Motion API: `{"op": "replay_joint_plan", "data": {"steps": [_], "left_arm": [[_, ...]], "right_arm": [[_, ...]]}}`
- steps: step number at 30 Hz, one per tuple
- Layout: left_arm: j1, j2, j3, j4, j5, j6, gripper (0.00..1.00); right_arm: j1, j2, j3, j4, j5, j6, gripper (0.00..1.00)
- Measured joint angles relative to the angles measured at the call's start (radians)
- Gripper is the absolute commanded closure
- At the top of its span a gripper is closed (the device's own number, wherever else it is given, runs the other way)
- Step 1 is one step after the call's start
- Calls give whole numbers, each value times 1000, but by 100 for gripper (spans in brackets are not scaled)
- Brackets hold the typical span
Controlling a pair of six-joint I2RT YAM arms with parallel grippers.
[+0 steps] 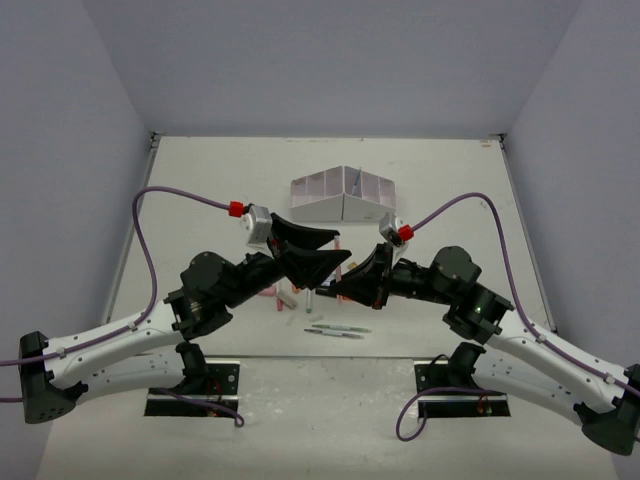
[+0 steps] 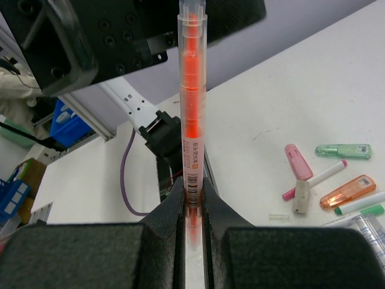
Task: Sort the stationery into containers
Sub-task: Close the pen cap on the pen.
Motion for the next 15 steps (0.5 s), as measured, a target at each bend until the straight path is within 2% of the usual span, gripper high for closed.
{"op": "replay_joint_plan", "data": {"steps": [4,10,14,15], "left_arm": [[0,-5,22,-26,-25,25,62],[0,-5,22,-50,-34,36,87],[0,-5,22,-54,-36,32,100],[0,-5,22,-54,-35,31,100]], "right_arm": [[1,1,0,-6,1,-6,100],[4,7,1,-23,2,-14,100],[9,6,9,-38,5,-23,100],[9,6,11,-42,5,-26,100]]}}
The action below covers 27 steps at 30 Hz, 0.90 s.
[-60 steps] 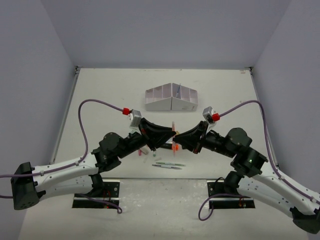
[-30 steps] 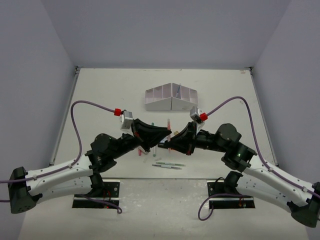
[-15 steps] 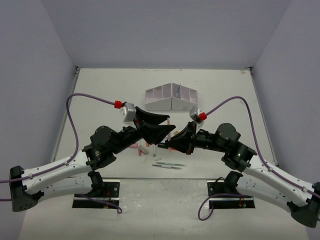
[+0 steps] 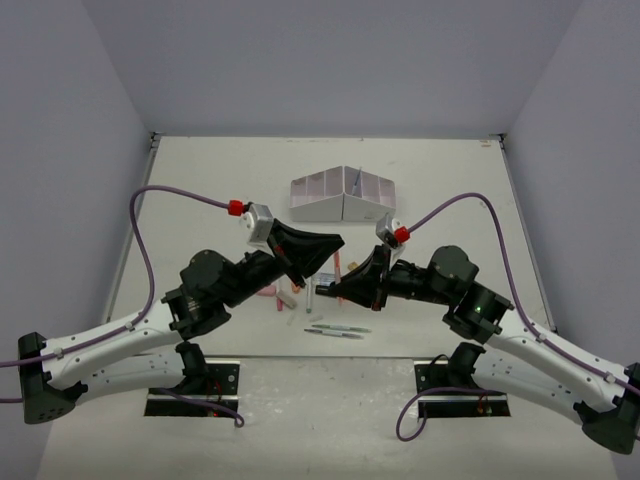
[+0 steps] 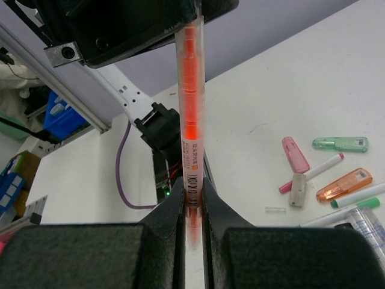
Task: Sort the stationery into containers
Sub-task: Close the pen cap on the pen.
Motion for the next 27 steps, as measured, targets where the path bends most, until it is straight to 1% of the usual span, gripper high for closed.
{"op": "replay_joint_plan", "data": {"steps": [6,19,22,27], "left_arm": [[1,-1,-2,13,4,-10,100],[21,-59,-112,196,-42,-89,100],[22,-71,-144,263,-69,-102,100],[22,-93,-171,308,-123,-113,100]], "right_arm": [[3,18,44,-47,23,-21,100],[14,145,289,-280,51,-114,100],[13,201,364,-335,43,-129,100],[1,276,450,-391,14,-156,100]]}}
